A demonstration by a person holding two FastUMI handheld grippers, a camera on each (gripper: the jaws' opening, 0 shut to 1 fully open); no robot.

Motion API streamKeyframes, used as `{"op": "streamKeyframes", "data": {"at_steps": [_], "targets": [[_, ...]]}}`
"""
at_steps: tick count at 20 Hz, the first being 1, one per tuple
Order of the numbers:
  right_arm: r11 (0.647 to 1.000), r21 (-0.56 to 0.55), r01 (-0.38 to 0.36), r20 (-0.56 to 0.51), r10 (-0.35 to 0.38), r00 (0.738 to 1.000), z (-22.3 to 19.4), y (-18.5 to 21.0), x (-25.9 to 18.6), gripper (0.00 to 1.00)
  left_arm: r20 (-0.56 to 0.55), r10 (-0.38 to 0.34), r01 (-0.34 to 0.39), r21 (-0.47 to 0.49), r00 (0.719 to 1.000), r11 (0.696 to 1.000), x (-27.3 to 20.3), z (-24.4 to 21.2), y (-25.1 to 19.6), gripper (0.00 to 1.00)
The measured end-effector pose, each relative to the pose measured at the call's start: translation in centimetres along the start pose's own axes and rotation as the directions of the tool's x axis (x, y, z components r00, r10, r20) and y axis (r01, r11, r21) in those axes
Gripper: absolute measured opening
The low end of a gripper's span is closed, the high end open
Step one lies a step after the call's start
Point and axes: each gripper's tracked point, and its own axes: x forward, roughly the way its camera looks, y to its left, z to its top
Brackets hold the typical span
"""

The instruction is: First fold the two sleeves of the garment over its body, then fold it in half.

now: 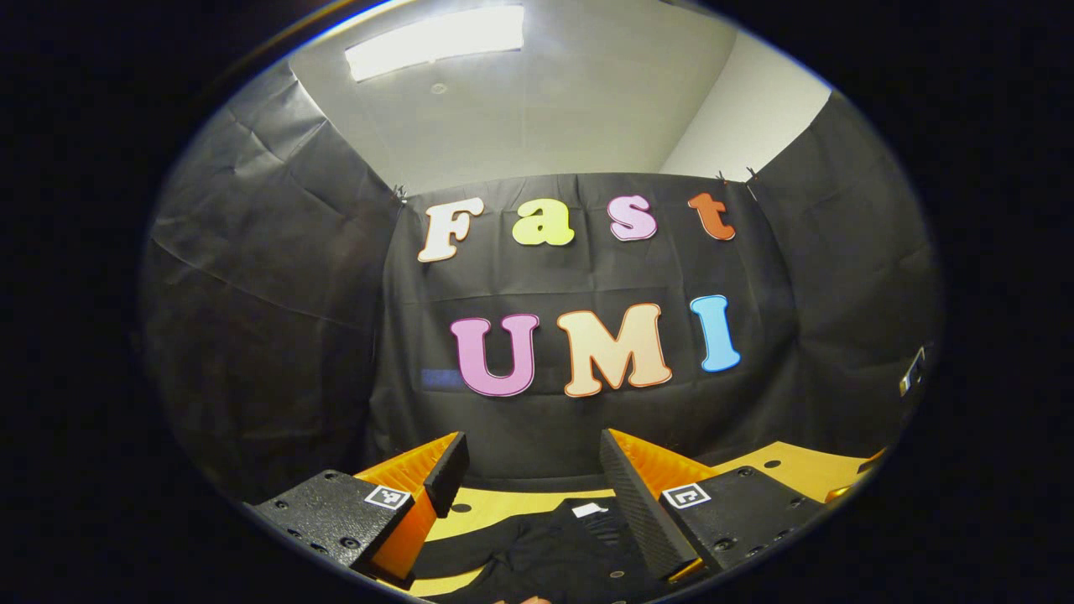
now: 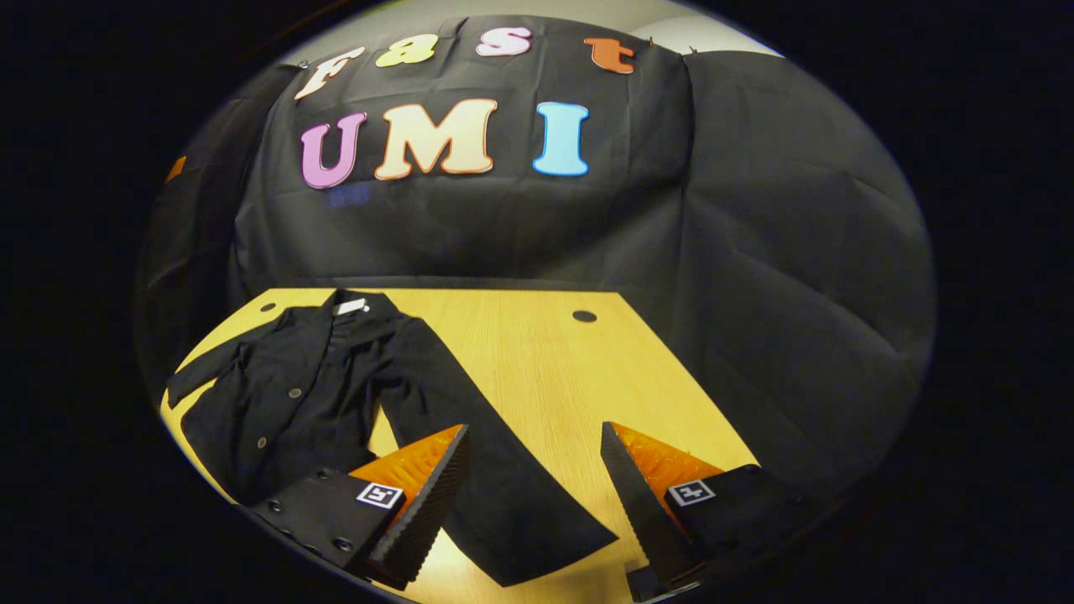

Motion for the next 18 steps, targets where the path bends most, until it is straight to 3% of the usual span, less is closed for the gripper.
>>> {"op": "streamKeyframes", "data": {"at_steps": [7,12,13,14,15,18], "targets": [[0.999,0.046,-0.024,-0.25,0.034,0.968,-7.5,-2.5,3.2,1.0,0.004,0.009,-0.009,0.041,1.0,0.999,0.0,0.4,-3.3,0.92],[0.997,0.04,-0.07,-0.337,0.079,0.938,-12.1,-2.5,2.5,0.99,-0.016,-0.004,0.005,0.035,1.0,0.999,-0.3,0.0,-5.3,0.92],[0.996,0.039,-0.081,-0.347,0.09,0.933,-12.6,-2.5,2.3,0.92,-0.019,-0.006,0.007,0.037,1.0,0.999,-0.3,0.0,-5.6,0.92],[0.995,0.051,-0.085,-0.332,0.097,0.938,-12.6,-2.5,2.5,0.92,-0.021,-0.008,0.009,0.036,1.0,0.999,-0.3,0.0,-5.8,0.92],[0.994,0.055,-0.09,-0.337,0.104,0.936,-12.7,-2.5,2.5,0.85,-0.022,-0.013,0.014,0.031,1.0,0.999,-0.1,-0.1,-6.1,0.92],[0.991,0.075,-0.109,-0.321,0.127,0.938,-12.6,-1.9,2.6,0.32,-0.017,-0.028,0.028,0.023,0.999,0.999,0.0,0.0,-6.7,0.92]]}}
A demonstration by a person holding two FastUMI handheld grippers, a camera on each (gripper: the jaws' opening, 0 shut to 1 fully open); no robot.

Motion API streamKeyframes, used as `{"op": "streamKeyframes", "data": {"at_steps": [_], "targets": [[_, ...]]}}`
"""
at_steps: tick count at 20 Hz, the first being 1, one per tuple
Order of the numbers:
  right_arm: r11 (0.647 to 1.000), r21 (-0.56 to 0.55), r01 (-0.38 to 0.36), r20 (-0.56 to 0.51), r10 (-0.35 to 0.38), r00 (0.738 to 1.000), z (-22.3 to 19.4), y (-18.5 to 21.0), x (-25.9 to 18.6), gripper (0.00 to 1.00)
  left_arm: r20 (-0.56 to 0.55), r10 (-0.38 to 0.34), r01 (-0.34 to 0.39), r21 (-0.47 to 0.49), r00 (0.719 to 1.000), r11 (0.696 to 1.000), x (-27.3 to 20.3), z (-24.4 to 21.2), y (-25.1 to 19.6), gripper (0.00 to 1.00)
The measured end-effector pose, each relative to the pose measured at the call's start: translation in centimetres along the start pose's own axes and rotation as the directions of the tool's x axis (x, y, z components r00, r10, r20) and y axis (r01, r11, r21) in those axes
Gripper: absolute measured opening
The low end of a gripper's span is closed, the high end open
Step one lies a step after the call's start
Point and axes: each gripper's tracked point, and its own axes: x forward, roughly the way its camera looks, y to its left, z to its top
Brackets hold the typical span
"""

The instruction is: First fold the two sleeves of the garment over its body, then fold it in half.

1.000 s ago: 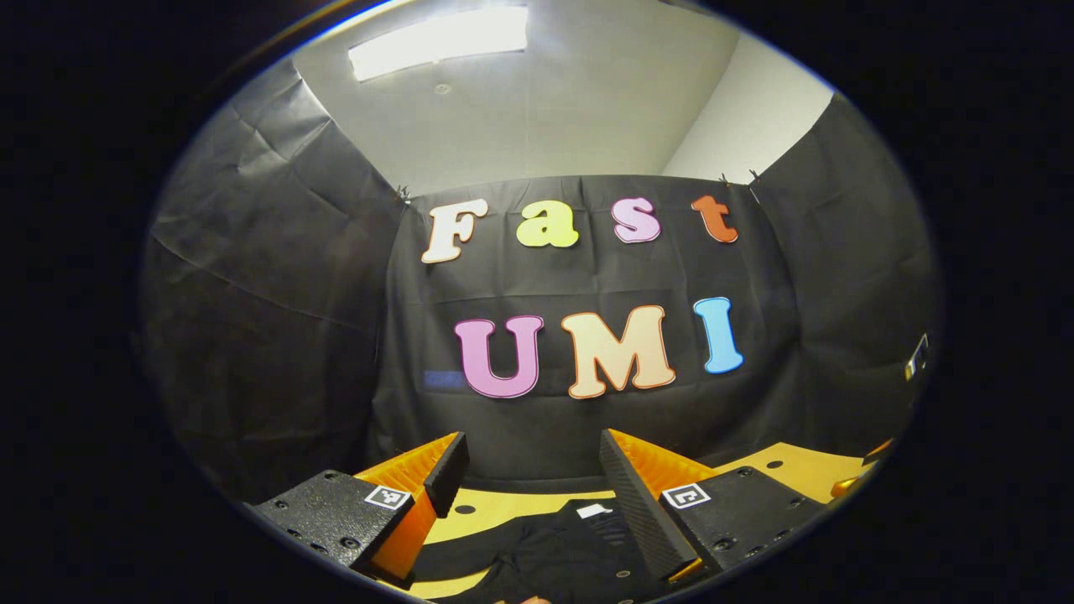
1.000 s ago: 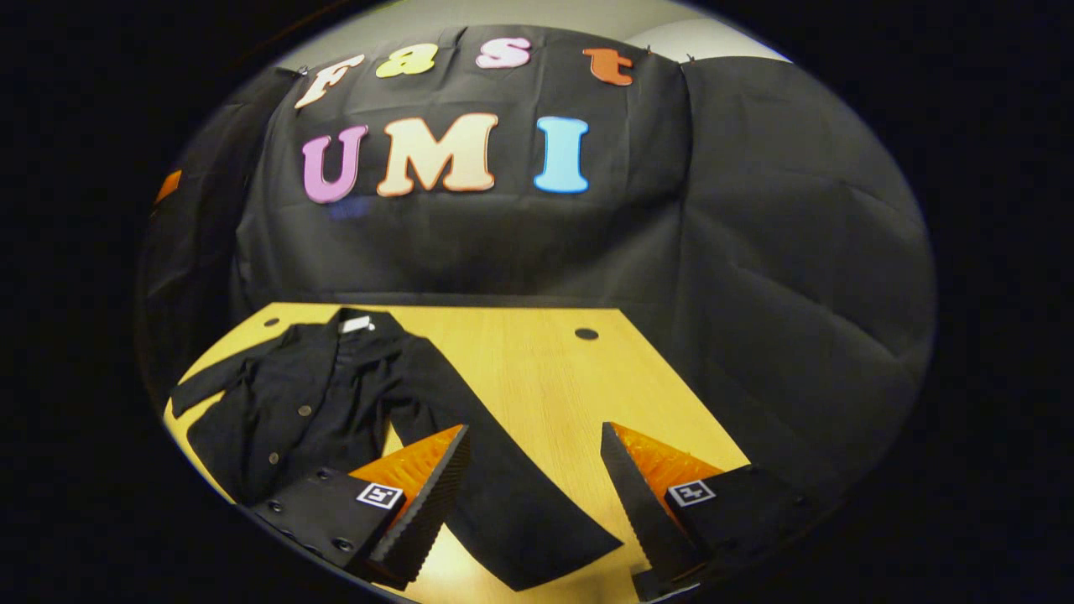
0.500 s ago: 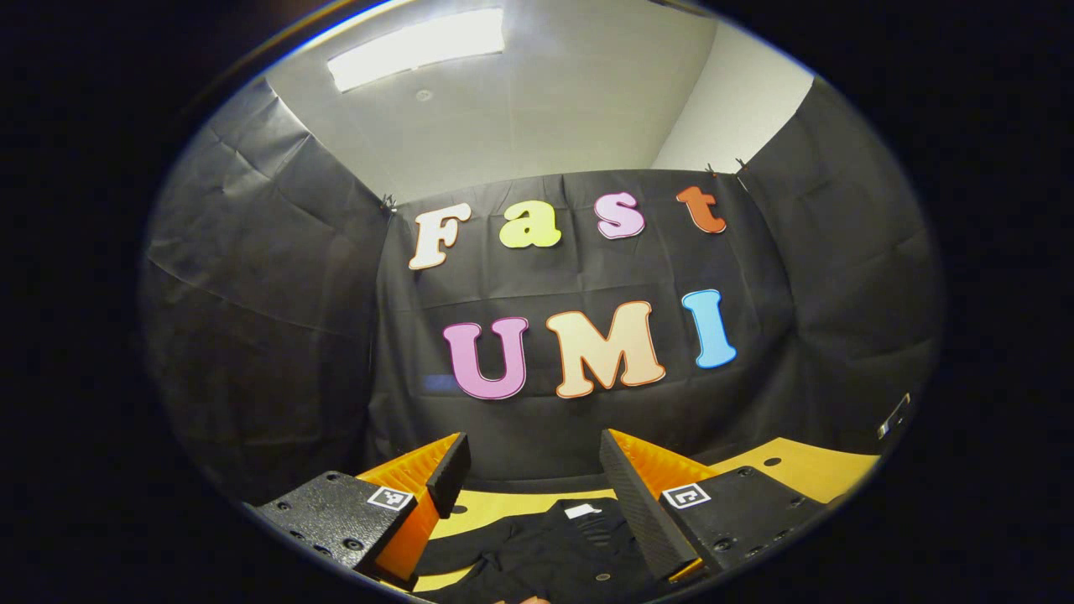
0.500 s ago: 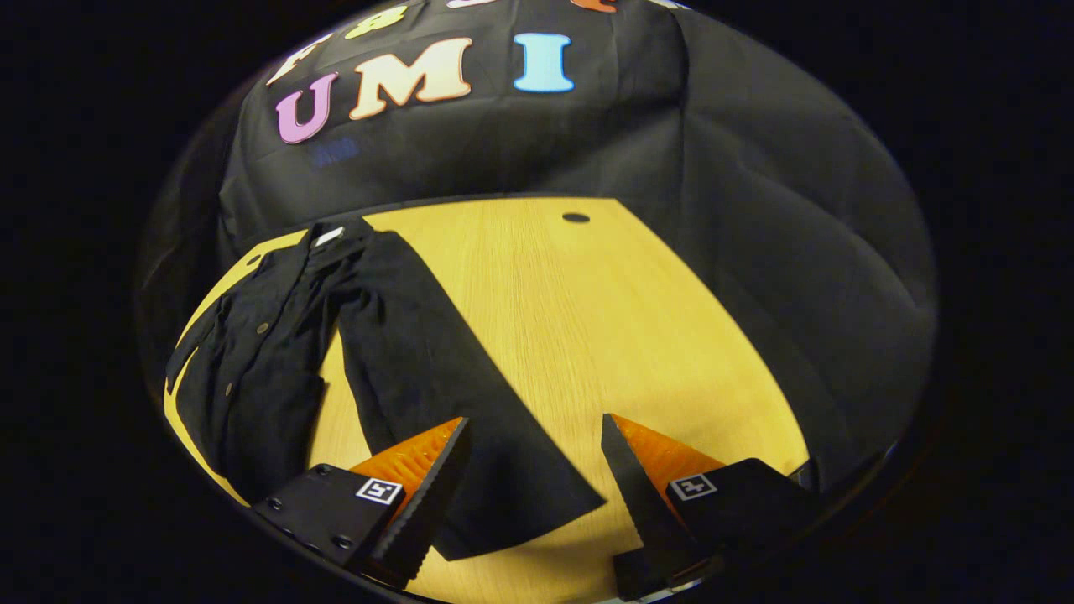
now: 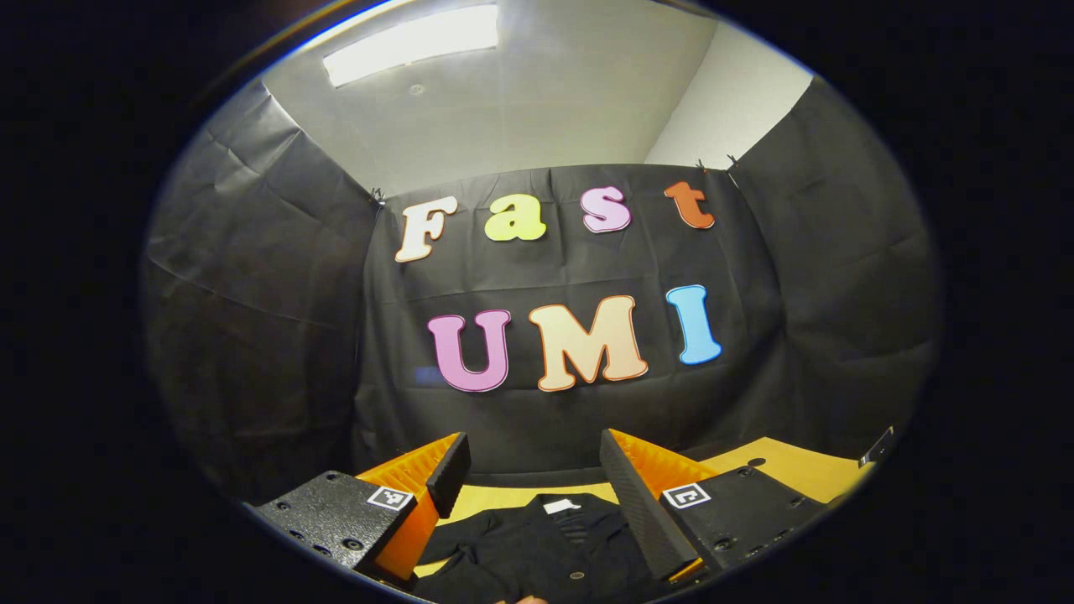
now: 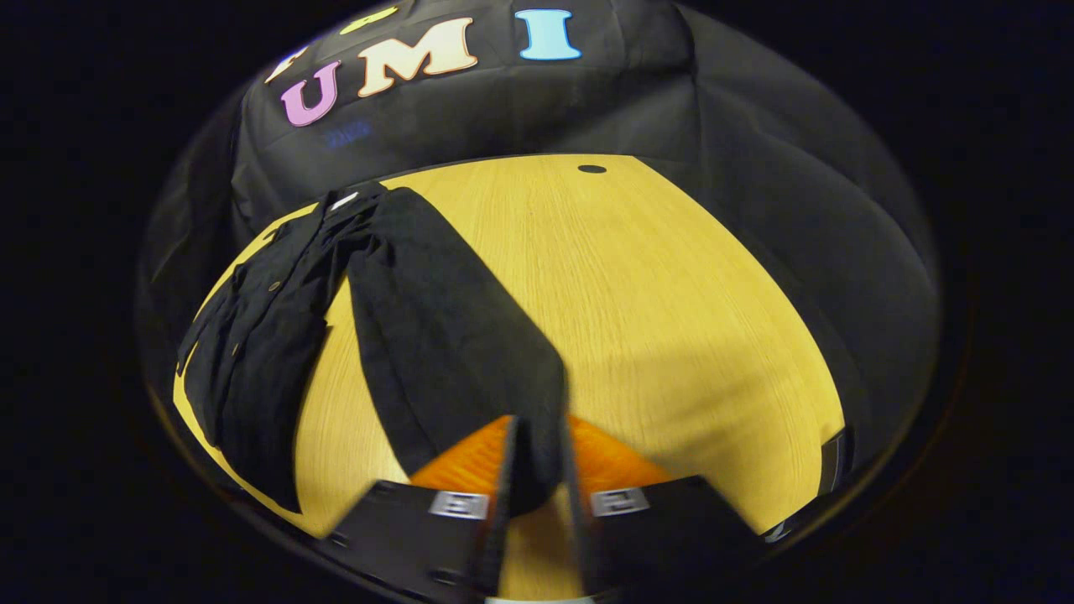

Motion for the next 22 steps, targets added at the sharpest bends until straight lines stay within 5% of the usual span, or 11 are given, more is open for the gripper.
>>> {"op": "streamKeyframes", "data": {"at_steps": [1,3,7,12,22], "targets": [[1.0,0.005,-0.003,-0.001,0.003,1.0,0.1,0.2,0.0,0.14,0.002,-0.002,0.002,-0.004,1.0,1.0,0.2,-0.1,0.1,0.93],[1.0,0.021,0.009,-0.003,-0.009,1.0,0.1,0.2,0.1,0.03,0.003,-0.003,0.003,-0.023,1.0,1.0,0.2,-0.4,0.5,0.92],[0.995,0.103,-0.004,0.074,-0.004,0.997,3.0,1.1,-1.0,0.02,-0.018,0.032,-0.033,-0.048,0.999,0.998,0.2,-1.9,3.6,0.92],[0.999,0.052,-0.013,0.172,0.004,0.985,9.1,4.8,-2.9,0.03,-0.047,0.082,-0.085,-0.055,0.996,0.995,-0.2,-3.5,8.1,0.92],[0.99,-0.118,-0.083,0.319,0.117,0.941,18.7,18.9,-5.2,0.03,-0.08,0.164,-0.166,-0.022,0.983,0.986,0.0,-5.7,18.1,0.92]]}}
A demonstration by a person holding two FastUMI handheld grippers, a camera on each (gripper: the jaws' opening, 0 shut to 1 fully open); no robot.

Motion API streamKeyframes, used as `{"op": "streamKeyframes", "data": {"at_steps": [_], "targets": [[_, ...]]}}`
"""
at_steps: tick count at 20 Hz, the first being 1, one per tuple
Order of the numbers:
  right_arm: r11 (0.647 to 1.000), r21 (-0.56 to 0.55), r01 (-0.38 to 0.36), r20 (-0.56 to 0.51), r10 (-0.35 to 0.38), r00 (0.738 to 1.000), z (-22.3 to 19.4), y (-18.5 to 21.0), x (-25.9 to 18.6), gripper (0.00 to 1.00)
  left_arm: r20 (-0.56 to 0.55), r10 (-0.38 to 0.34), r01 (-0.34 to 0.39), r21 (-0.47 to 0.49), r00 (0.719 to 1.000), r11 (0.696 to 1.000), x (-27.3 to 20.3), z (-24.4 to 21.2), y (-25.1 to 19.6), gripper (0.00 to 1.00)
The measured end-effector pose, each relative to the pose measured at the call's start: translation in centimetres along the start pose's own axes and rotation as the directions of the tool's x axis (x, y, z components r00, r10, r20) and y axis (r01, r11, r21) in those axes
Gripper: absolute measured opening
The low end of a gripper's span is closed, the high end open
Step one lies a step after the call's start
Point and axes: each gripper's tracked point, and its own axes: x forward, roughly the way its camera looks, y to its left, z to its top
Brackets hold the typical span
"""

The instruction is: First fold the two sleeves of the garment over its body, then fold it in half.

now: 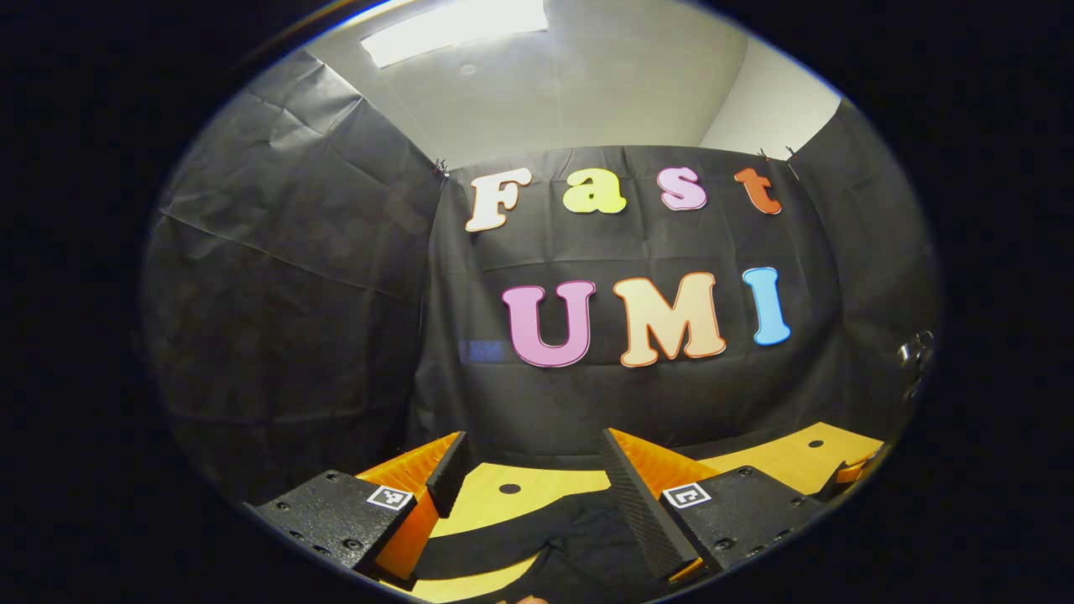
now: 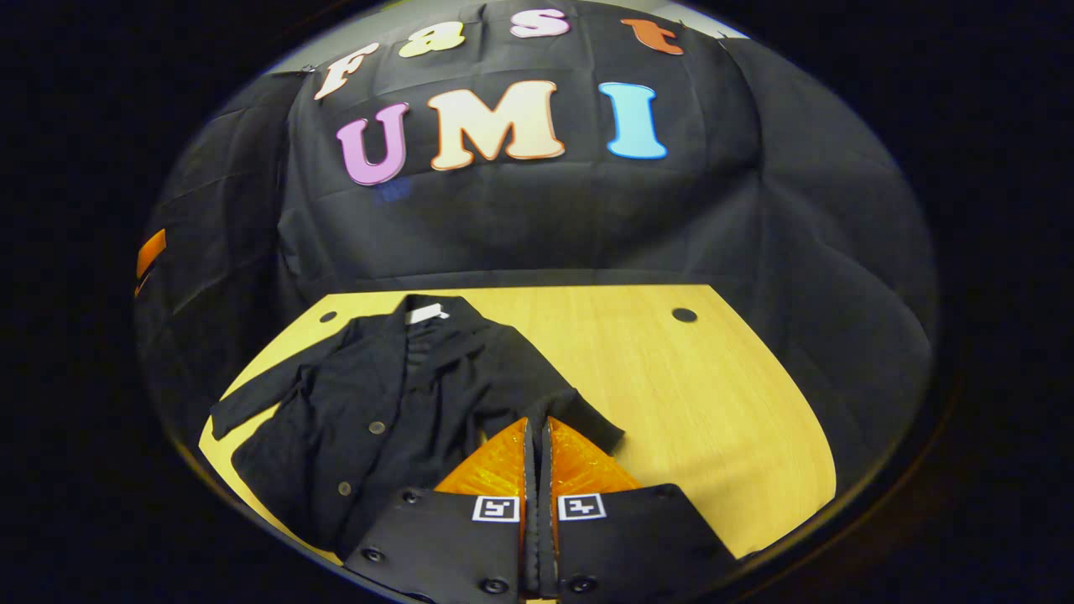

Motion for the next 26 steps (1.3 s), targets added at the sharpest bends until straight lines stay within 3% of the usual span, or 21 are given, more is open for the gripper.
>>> {"op": "streamKeyframes", "data": {"at_steps": [7,18,26], "targets": [[0.994,-0.08,-0.069,0.036,0.072,0.997,4.2,9.1,2.8,0.02,-0.03,0.024,-0.024,0.003,0.999,1.0,2.1,-2.2,5.9,0.92],[0.983,-0.135,-0.125,0.066,0.135,0.989,6.7,23.9,7.4,0.02,-0.09,-0.004,0.003,-0.004,0.996,1.0,4.1,-6.3,14.6,0.92],[0.969,-0.196,-0.151,0.021,0.158,0.987,6.6,31.6,12.8,0.02,-0.144,0.07,-0.072,-0.005,0.987,0.997,3.9,-8.8,21.0,0.93]]}}
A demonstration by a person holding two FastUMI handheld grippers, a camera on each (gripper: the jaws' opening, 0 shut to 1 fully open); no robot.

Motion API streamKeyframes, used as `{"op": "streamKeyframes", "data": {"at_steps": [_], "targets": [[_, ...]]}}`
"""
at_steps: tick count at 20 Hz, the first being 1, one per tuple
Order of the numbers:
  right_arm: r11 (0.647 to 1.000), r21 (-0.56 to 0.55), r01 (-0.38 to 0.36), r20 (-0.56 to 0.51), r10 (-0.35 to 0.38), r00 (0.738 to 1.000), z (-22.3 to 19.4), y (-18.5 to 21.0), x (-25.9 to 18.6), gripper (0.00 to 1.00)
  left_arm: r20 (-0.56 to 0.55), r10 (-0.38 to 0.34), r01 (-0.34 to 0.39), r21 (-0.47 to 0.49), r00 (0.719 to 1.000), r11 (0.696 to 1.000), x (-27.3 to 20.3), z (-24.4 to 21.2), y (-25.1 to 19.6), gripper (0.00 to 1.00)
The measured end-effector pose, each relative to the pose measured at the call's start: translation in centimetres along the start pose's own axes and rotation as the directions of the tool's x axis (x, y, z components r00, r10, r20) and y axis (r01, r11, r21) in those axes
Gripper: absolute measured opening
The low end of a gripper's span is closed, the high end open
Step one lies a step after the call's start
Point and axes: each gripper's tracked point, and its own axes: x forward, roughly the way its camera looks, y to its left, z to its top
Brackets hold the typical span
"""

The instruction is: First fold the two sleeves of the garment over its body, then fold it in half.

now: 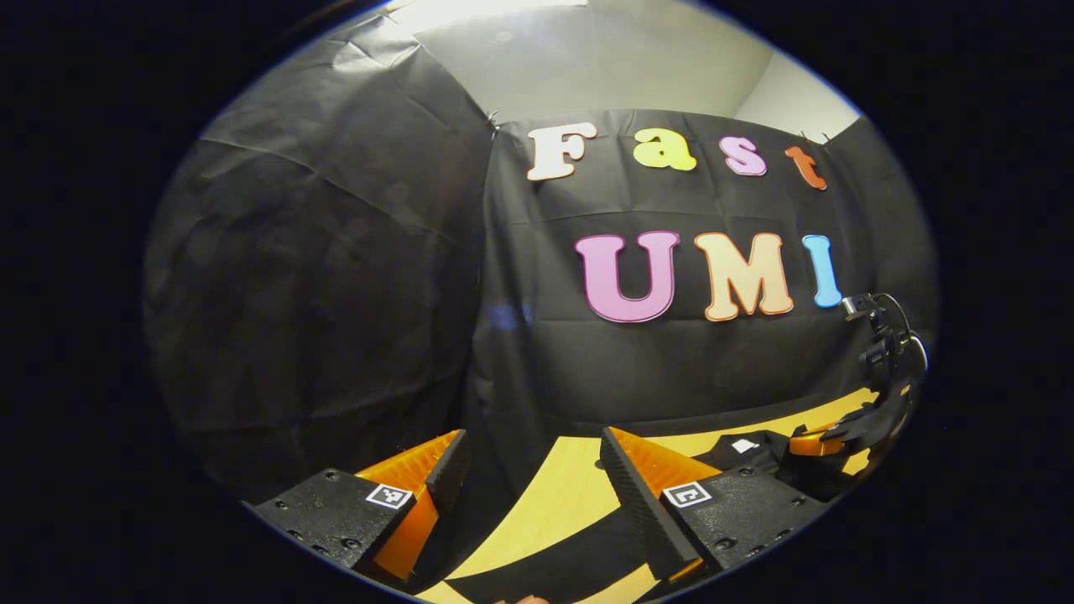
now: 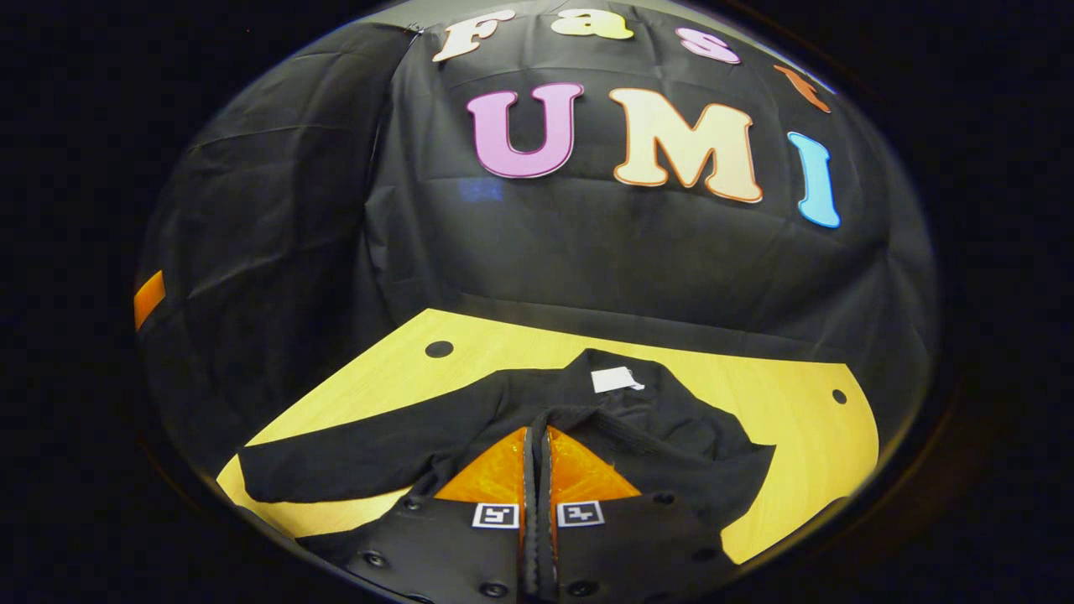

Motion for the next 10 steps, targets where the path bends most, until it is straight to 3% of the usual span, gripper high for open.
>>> {"op": "streamKeyframes", "data": {"at_steps": [8,10], "targets": [[1.0,0.013,-0.018,-0.033,0.018,0.999,-0.1,3.1,4.1,0.02,-0.154,0.089,-0.096,-0.042,0.984,0.994,-1.0,-5.5,4.5,0.93],[0.999,0.018,-0.03,-0.025,0.03,0.999,0.0,3.5,4.2,0.09,-0.189,0.098,-0.111,-0.06,0.977,0.992,-1.1,-6.9,4.9,0.94]]}}
